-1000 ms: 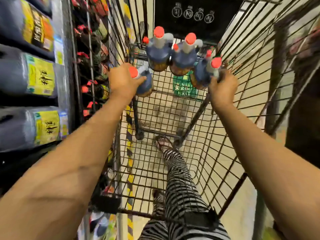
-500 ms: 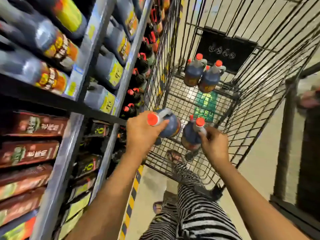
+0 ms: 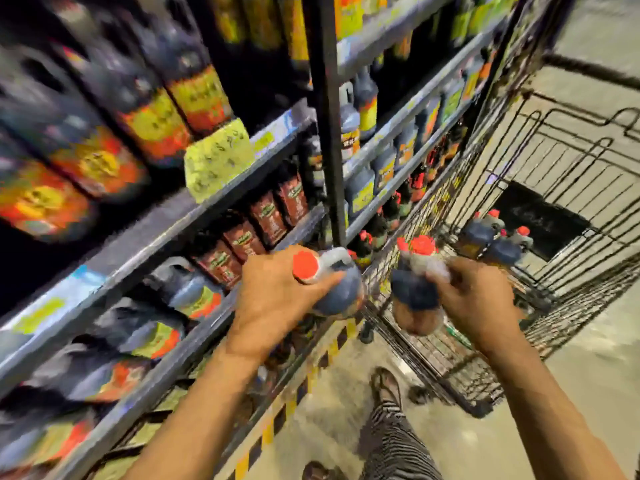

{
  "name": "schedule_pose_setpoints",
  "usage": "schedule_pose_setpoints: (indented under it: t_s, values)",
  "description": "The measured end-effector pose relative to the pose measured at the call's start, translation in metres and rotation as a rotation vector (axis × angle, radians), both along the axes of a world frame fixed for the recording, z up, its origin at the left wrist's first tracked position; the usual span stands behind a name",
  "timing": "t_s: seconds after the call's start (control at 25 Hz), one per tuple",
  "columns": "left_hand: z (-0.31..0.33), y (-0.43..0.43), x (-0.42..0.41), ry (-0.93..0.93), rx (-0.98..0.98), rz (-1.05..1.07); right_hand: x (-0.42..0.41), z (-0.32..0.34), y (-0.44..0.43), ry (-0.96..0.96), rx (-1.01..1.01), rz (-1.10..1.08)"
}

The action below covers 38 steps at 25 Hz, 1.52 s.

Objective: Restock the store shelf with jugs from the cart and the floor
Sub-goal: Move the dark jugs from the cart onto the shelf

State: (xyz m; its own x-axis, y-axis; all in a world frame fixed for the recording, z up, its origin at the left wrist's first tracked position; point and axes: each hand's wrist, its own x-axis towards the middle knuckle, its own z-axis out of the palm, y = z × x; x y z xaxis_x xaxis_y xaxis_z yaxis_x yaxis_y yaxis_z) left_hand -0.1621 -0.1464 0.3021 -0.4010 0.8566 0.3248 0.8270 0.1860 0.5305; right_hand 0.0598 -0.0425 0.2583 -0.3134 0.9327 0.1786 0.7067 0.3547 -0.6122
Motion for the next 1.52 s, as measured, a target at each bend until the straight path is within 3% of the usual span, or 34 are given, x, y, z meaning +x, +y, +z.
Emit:
schedule_pose_setpoints:
  t_s: [0.32,0.52,0.64,0.96,1.2,1.36,1.52]
  values:
    - [0.06,-0.139,-0.064,0.005,0.198,0.075,-0.088,0.084,-0.058,0.142,0.026,0.404]
    - [0.102,-0.19,-0.099,0.175,0.268,0.146,-0.146,0.131,-0.082,0.173,0.026,0.65]
    - [0.125,-0.209,-0.118,0.208,0.296,0.202,-0.184,0.154,-0.084,0.287,-0.002,0.734]
    - [0.161,-0.202,-0.147,0.255,0.405,0.308,-0.246,0.192,-0.055,0.588,0.038,0.806]
    - [0.167,-0.176,-0.167,0.313,0.382,0.367,-0.28,0.209,-0.027,0.737,0.014,0.861]
    - [0.165,-0.16,-0.179,0.344,0.402,0.382,-0.297,0.201,-0.016,0.79,0.034,0.886]
    - [0.156,-0.144,-0.195,0.383,0.285,0.379,-0.313,0.191,-0.003,0.782,0.042,0.933]
